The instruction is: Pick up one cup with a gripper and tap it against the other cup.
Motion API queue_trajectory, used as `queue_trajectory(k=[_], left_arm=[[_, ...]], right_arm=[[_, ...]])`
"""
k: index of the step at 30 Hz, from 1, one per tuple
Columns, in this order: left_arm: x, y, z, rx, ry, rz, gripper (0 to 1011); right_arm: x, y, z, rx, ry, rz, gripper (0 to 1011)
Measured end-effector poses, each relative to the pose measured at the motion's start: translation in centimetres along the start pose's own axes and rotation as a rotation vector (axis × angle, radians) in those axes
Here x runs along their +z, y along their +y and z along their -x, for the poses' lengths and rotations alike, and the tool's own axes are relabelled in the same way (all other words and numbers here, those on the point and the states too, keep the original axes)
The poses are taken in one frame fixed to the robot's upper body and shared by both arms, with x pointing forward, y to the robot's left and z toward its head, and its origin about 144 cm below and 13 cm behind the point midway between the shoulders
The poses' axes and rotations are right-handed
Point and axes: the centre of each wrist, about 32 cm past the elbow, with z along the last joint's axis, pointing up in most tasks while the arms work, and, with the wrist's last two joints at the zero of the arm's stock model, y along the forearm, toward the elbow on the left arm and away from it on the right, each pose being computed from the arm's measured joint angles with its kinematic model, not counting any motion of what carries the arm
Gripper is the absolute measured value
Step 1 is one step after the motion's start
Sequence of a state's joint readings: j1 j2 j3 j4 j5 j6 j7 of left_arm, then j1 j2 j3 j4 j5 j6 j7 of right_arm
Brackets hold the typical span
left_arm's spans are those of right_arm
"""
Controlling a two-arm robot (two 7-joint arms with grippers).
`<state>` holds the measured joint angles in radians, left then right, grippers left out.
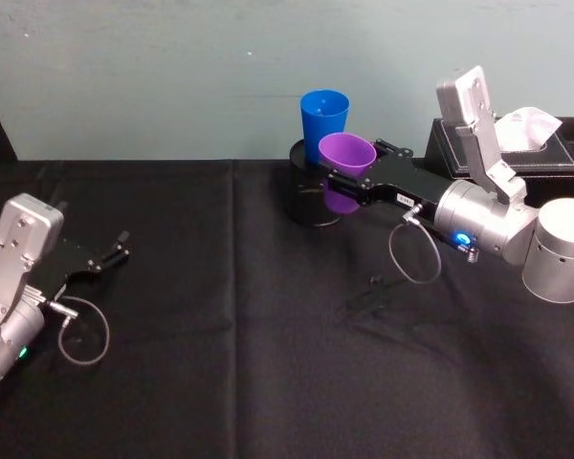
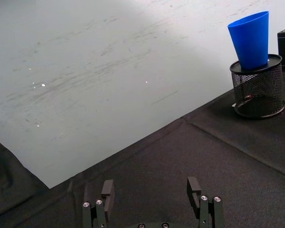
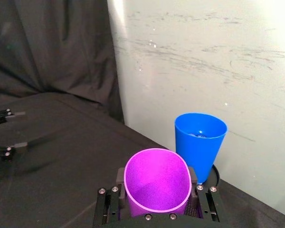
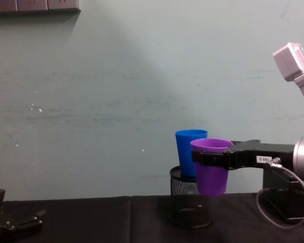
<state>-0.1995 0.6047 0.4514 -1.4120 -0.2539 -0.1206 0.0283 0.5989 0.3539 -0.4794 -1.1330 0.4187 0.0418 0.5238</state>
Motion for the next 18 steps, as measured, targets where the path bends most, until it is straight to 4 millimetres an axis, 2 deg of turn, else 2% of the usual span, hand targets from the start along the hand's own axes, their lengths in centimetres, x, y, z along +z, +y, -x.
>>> queue_trajectory(k=[18], left_arm=[[0.0, 0.0, 0.0, 0.0, 0.0, 0.0, 1000]], right_arm=[[-0.1, 2.0, -0.8, -0.015, 0.016, -0.015, 723]])
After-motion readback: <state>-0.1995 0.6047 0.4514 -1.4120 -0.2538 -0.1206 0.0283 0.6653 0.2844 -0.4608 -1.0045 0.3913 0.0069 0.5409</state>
